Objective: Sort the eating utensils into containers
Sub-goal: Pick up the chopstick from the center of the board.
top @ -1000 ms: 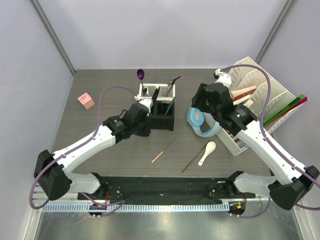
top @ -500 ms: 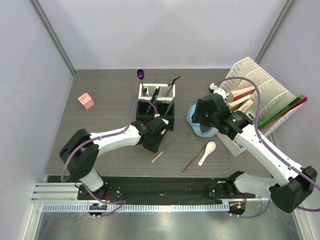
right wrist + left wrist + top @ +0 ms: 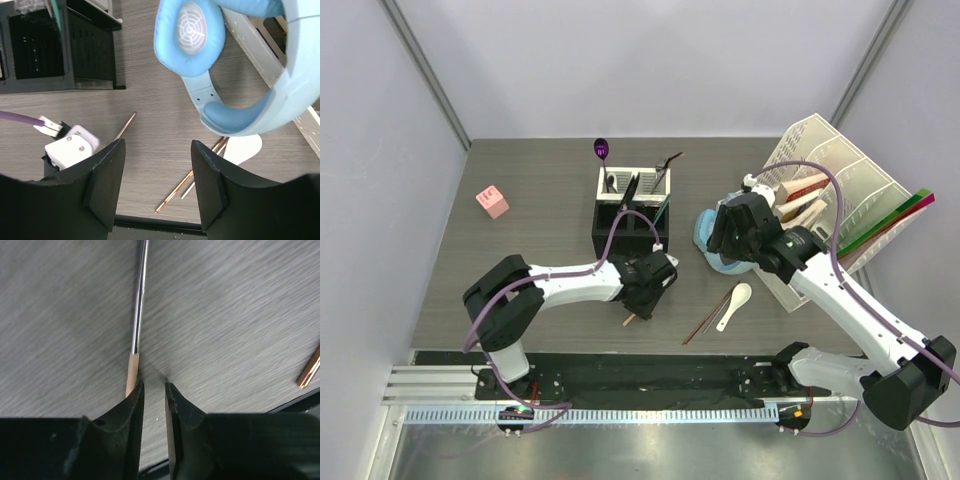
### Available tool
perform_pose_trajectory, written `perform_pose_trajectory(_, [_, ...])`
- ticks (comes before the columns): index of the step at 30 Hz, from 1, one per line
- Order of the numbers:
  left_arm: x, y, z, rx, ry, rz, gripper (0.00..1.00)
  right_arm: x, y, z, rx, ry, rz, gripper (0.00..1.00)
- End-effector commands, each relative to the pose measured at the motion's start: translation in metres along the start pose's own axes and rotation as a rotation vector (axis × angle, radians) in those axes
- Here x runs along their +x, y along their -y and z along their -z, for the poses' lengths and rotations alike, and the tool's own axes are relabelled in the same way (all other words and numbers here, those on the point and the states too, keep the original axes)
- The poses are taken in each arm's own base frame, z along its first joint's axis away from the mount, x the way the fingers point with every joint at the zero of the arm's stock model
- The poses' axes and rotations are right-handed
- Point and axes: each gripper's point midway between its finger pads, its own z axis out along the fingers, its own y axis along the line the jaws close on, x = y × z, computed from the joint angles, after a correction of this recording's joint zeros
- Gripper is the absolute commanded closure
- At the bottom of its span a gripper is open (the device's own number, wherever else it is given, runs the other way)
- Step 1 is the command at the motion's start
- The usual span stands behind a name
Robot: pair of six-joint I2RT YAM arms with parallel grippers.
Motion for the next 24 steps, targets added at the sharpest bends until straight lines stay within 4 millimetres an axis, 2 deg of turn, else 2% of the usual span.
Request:
perform_pose_trajectory(1, [-0.024, 0.005, 0.005, -0.011, 0.075, -0.003, 0.76, -0.013, 0.008, 0.014, 0.005, 0.048, -0.021, 0.4])
perform_pose_trajectory(6, [-0.041, 0.006, 0.022, -0.014, 0.123, -0.029, 0.73, -0.016, 0.018, 0.013, 0.03, 0.049, -0.027, 0.4])
perform_pose_trajectory(13, [-0.038, -0.009, 0.025, -0.091, 0.116, -0.035, 0.71, -0.015, 0.021, 0.007, 0.04, 0.034, -0.037, 0.4])
perform_pose_trajectory(15, [-0.035, -0.015, 0.021, -0.117, 0.103, -0.041, 0.71, -0.013, 0.025, 0.005, 0.055, 0.03, -0.037, 0.4])
perform_pose_trajectory(19, [-0.015, -0.02, -0.007, -0.141, 0.016, -0.071, 0.72, -0.003, 0.038, 0.005, 0.084, 0.011, -0.035, 0.4])
perform_pose_trajectory(24, [-0.005, -0.016, -0.013, -0.109, -0.022, -0.073, 0.76, -0.005, 0.049, 0.008, 0.101, 0.021, -0.067, 0.4])
